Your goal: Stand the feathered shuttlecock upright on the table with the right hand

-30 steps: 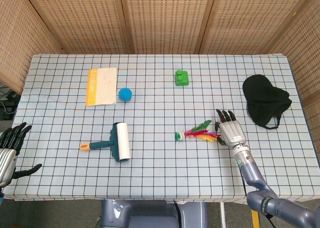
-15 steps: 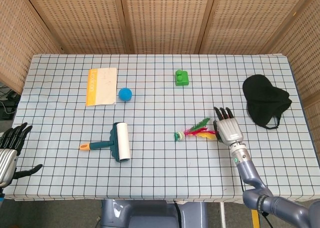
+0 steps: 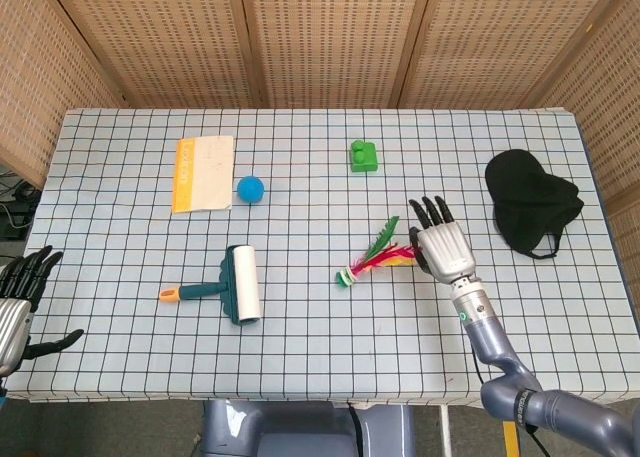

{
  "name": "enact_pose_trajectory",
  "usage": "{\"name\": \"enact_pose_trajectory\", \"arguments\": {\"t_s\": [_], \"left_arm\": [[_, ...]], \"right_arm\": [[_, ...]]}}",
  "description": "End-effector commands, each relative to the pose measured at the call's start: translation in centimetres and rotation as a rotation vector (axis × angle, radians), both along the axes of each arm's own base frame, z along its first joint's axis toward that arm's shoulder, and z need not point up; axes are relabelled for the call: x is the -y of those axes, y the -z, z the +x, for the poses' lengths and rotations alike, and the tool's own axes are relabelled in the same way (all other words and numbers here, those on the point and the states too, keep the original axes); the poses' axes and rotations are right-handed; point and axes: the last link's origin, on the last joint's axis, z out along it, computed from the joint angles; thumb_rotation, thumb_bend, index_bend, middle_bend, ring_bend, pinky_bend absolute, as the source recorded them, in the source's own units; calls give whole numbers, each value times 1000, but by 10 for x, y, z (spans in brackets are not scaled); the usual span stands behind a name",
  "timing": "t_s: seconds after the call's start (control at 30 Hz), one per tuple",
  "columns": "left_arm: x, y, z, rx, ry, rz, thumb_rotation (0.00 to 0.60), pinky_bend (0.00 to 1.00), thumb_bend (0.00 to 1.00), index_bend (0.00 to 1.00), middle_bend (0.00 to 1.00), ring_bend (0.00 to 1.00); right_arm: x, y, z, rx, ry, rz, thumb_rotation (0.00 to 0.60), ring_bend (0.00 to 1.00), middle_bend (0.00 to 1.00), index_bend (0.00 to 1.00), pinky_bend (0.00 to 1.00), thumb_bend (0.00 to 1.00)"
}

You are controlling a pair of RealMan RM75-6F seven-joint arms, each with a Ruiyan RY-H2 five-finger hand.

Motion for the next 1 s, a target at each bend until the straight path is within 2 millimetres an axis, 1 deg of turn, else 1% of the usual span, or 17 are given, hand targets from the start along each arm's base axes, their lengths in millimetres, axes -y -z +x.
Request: {"name": "enact_pose_trajectory", "arguments": {"t_s": [0.03,0.1,0.2,0.3,0.4,0.43,0.5,0.57,0.73,0.87,1.0], "left_arm": [[1,0,0,1,2,0,600,0,0,0,0,0],[1,-1,0,4,4,2,600,0,0,0,0,0],[2,-2,0,7,8,4,600,0,0,0,0,0],[3,-3,0,9,10,4,600,0,0,0,0,0],[3,-4,0,10,11,4,600,0,0,0,0,0],[3,-4,0,11,10,4,600,0,0,0,0,0],[2,-4,0,13,9,6,600,0,0,0,0,0],[2,-5,0,15,9,6,600,0,0,0,0,0],[2,-5,0,18,10,6,600,0,0,0,0,0],[3,-6,0,20,11,9,600,0,0,0,0,0],[3,-7,-1,22,9,10,600,0,0,0,0,0]], "right_arm": [[4,-19,27,-21,-59,-46,600,0,151,764,0,622],[4,-26,41,-35,-90,-60,600,0,152,770,0,623],[4,-31,57,-41,-115,-74,600,0,155,774,0,624],[5,-35,72,-40,-135,-90,600,0,157,778,0,624],[6,-38,83,-49,-149,-104,600,0,158,781,0,626],[0,-48,63,-67,-123,-122,600,0,160,781,0,626],[0,-51,66,-71,-162,-124,600,0,163,782,0,626],[-1,-52,63,-79,-166,-124,600,0,165,782,0,626],[1,-40,57,-97,-161,-110,600,0,165,783,0,627],[0,-27,57,-92,-160,-87,600,0,165,784,0,627],[-6,-20,52,-86,-164,-71,600,0,166,785,0,626]]}}
